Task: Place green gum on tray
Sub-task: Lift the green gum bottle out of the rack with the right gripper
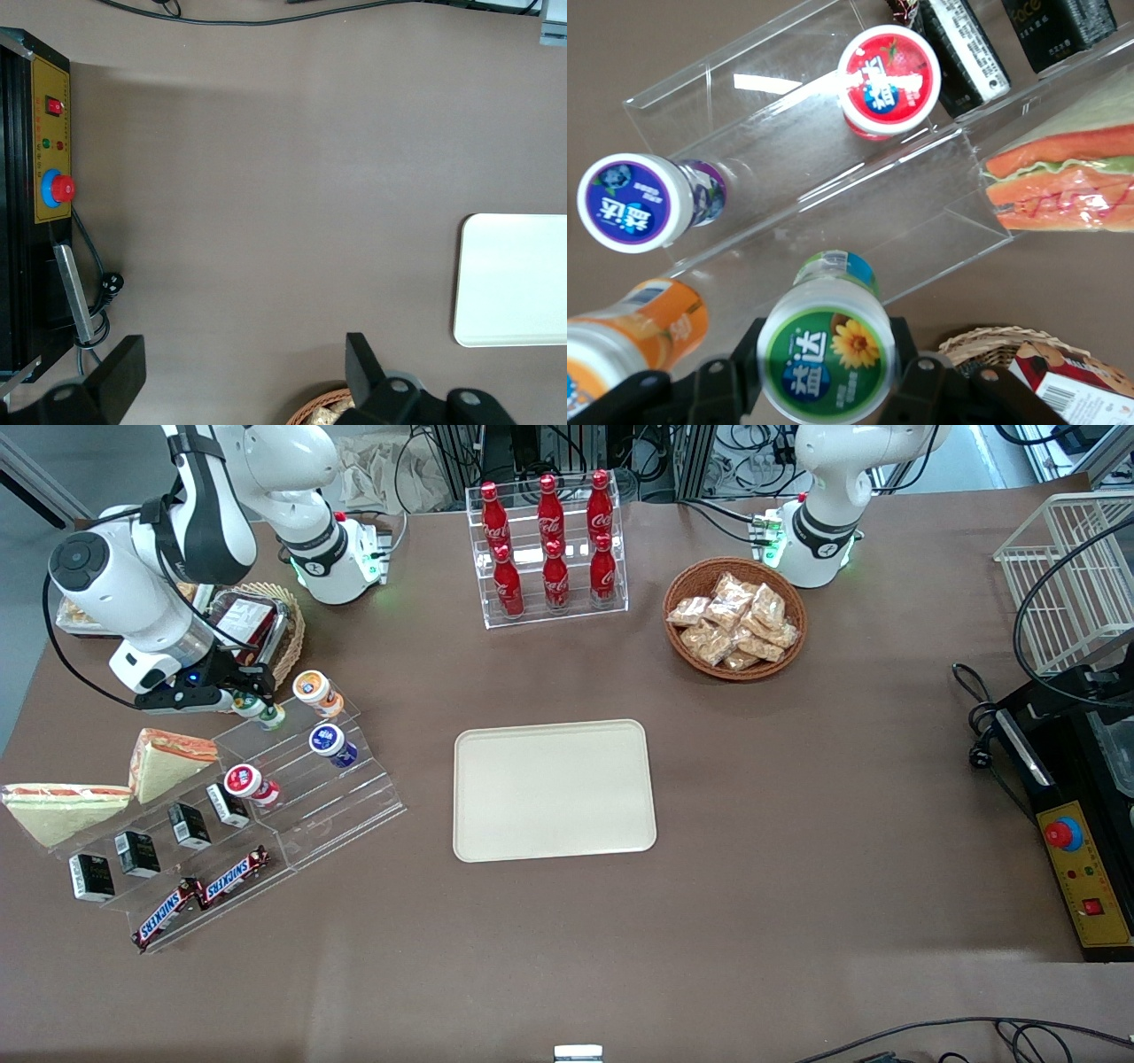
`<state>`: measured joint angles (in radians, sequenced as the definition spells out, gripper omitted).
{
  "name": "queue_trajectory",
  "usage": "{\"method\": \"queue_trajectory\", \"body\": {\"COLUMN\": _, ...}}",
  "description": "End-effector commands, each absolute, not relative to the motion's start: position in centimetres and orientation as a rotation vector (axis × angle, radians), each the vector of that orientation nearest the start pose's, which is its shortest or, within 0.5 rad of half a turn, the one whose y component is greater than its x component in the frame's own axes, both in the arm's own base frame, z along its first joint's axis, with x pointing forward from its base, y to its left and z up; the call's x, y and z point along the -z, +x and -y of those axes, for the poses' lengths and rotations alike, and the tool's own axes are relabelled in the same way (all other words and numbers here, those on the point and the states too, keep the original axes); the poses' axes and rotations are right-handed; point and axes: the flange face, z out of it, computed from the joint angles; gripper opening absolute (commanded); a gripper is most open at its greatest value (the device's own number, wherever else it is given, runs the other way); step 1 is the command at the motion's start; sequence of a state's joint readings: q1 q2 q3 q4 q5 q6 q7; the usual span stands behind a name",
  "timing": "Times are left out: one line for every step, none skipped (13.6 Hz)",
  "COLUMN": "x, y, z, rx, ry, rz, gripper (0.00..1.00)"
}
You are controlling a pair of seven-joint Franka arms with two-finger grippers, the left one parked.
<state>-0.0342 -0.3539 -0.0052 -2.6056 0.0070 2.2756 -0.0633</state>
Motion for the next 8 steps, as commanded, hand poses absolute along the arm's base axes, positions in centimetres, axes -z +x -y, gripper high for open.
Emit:
{"method": "queue_trajectory", "body": {"x": -38.5, "y": 41.3, "z": 1.1, "rx": 0.070, "ry": -3.126, "rz": 0.001, "gripper": 0.46}}
{"method": "queue_trajectory", "body": {"x": -39.7, "y": 41.9, "z": 1.1, "rx": 0.070, "ry": -3.126, "rz": 0.004, "gripper": 0.46}}
{"method": "queue_trajectory", "body": {"x": -41.4, "y": 42.6, "z": 1.0, "rx": 0.047, "ry": -3.124, "rz": 0.006, "gripper": 0.46}}
{"method": "queue_trajectory", "body": {"x": -43.2, "y": 43.4, "z": 1.0, "rx": 0.016, "ry": -3.121, "rz": 0.005, "gripper": 0.46}}
{"method": "queue_trajectory", "body": {"x": -45.0, "y": 44.1, "z": 1.0, "rx": -0.013, "ry": -3.114, "rz": 0.000, "gripper": 0.46}}
{"method": "queue_trajectory", "body": {"x": -46.7, "y": 44.8, "z": 0.9, "rx": -0.038, "ry": -3.102, "rz": -0.005, "gripper": 0.46}}
{"method": "queue_trajectory", "body": {"x": -48.6, "y": 45.9, "z": 0.9, "rx": -0.059, "ry": -3.096, "rz": -0.004, "gripper": 0.46}}
{"method": "queue_trajectory", "body": {"x": -50.7, "y": 47.0, "z": 0.9, "rx": -0.090, "ry": -3.092, "rz": -0.001, "gripper": 0.46}}
